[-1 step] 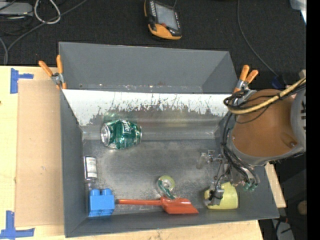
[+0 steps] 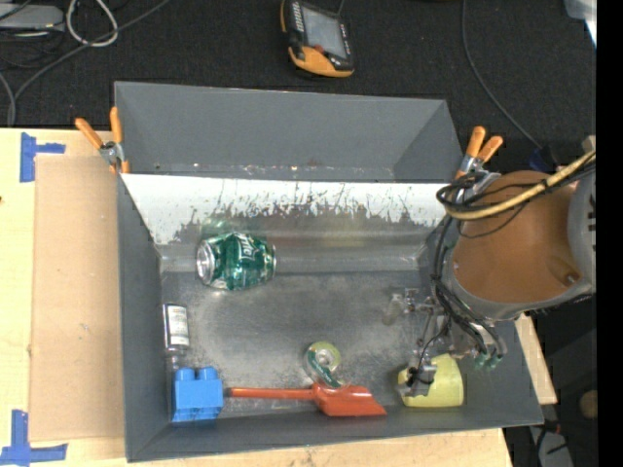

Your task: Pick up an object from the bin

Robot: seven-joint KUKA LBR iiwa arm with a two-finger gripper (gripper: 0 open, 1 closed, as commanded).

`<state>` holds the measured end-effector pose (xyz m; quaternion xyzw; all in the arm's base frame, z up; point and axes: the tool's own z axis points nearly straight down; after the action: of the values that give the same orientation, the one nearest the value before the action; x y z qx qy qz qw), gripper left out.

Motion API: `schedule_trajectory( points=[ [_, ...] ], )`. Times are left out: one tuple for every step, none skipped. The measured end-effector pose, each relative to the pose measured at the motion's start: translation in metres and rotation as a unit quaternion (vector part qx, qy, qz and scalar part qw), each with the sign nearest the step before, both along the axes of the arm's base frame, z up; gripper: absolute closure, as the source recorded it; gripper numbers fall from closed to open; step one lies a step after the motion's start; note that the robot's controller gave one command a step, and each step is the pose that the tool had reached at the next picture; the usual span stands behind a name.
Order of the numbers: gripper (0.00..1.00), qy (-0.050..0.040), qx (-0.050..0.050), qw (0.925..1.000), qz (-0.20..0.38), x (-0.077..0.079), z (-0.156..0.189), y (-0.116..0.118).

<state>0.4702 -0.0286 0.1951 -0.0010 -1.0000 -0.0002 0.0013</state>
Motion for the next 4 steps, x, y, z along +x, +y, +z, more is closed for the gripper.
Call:
schedule_trajectory(
  points=[
    [0.00,-0.0021,0.000,0.9956,0.093,0.011,-0.123,-0.111],
    [0.00,-0.0043,0.001,0.9918,0.128,0.000,-0.061,-0.096],
    [0.00,-0.0037,0.001,0.9879,0.155,0.002,-0.096,-0.104],
    [0.00,-0.0138,-0.002,0.9819,0.189,0.006,-0.122,-0.099]
  ],
)
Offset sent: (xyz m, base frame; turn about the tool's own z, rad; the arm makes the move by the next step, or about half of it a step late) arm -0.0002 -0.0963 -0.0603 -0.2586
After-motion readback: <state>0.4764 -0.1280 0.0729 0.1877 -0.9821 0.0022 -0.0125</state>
